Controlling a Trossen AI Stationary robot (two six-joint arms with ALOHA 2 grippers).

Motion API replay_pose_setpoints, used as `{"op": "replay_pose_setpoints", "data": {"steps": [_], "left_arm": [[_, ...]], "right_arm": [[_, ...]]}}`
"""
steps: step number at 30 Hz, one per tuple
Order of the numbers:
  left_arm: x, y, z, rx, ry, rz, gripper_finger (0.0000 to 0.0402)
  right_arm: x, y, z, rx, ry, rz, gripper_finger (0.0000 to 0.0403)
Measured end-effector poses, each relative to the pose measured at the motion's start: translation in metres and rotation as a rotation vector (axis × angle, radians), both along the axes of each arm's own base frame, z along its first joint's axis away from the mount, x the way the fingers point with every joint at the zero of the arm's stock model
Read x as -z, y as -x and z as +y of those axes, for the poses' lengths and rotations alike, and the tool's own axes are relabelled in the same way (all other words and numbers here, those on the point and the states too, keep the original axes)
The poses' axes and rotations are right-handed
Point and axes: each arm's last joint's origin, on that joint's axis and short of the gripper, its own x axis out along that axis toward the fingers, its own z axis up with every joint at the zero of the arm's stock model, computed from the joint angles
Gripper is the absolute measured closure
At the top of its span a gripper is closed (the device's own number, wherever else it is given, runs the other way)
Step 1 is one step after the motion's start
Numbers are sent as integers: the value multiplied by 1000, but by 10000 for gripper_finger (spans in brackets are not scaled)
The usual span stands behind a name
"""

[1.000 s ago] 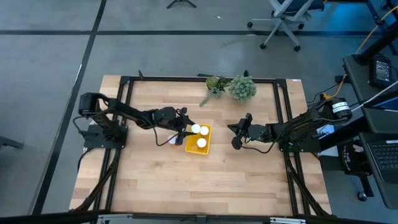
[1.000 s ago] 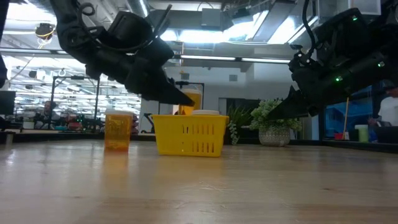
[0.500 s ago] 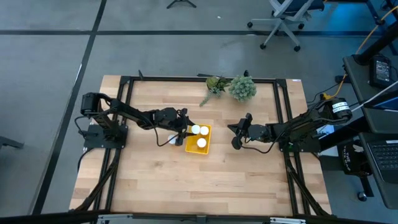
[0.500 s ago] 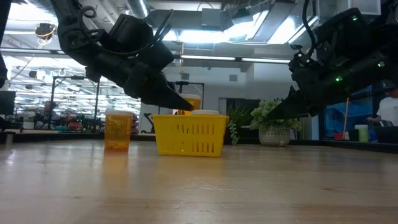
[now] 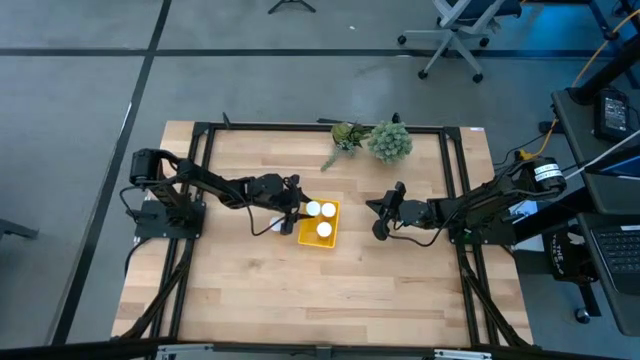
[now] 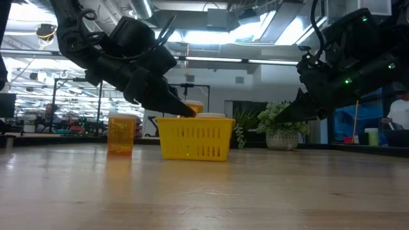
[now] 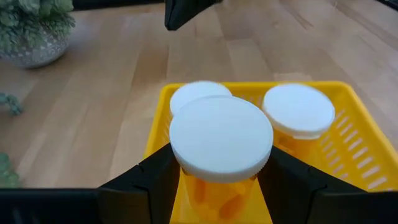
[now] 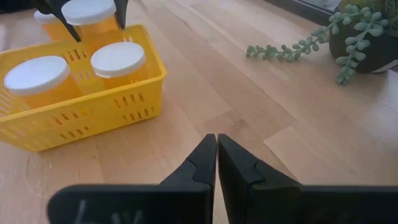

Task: Pick and place pill bottles into a basket
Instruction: Put the orange pill bottle into the yellow bin

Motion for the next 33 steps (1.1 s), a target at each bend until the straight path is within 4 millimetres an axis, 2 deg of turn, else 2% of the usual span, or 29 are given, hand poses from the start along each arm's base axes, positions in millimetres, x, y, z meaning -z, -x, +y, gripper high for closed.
{"op": "replay_pose_setpoints", "data": {"steps": [6,10,14,33], "left_arm": [[1,-1,0,3,-8,-8,210],[12,-3,1,-5,-5,31,210],[18,-8,5,-15,-5,-5,210],[16,-8,9,-43,16,-29,210]], "right_arm": [[0,0,0,2,-3,-2,382],[0,0,0,1,-4,-2,382],[0,0,0,2,-4,-3,382],[0,0,0,0,-1,0,382]]}}
